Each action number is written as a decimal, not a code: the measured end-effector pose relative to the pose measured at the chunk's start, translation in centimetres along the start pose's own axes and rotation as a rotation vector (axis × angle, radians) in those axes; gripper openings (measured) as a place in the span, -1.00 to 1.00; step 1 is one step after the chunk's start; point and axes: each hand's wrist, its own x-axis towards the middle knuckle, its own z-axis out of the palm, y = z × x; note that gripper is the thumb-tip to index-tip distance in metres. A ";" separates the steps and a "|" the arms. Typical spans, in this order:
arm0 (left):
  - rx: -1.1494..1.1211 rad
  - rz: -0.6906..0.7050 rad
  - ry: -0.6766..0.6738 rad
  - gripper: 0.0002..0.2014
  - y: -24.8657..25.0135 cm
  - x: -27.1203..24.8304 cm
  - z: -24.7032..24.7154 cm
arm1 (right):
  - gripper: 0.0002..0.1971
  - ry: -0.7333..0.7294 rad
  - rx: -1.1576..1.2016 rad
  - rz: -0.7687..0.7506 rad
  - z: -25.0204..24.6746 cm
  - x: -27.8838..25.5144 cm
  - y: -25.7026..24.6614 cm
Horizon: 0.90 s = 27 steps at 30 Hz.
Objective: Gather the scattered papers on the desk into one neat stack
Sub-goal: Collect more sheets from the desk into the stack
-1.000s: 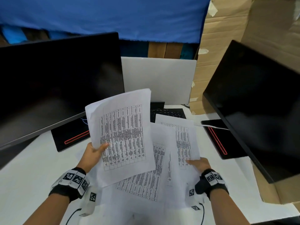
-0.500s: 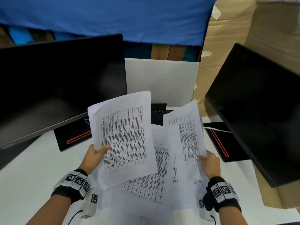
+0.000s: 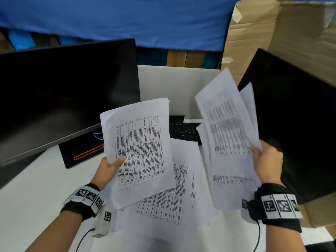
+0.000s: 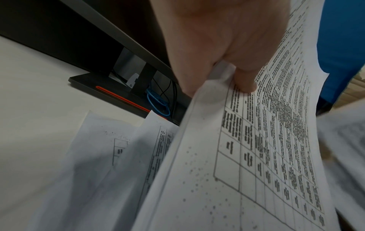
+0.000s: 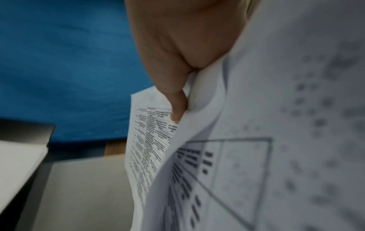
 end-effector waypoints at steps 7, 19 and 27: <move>0.001 0.027 -0.033 -0.64 2.6 0.4 0.9 | -0.74 0.152 0.622 -0.012 -4.1 1.1 -4.9; -0.092 0.165 -0.170 -0.87 7.4 0.1 2.7 | -0.61 -0.507 0.946 0.371 9.2 -2.8 -7.4; -0.410 0.133 -0.238 -0.42 6.8 0.7 1.6 | -0.61 -0.446 0.966 0.238 10.3 -4.2 -9.2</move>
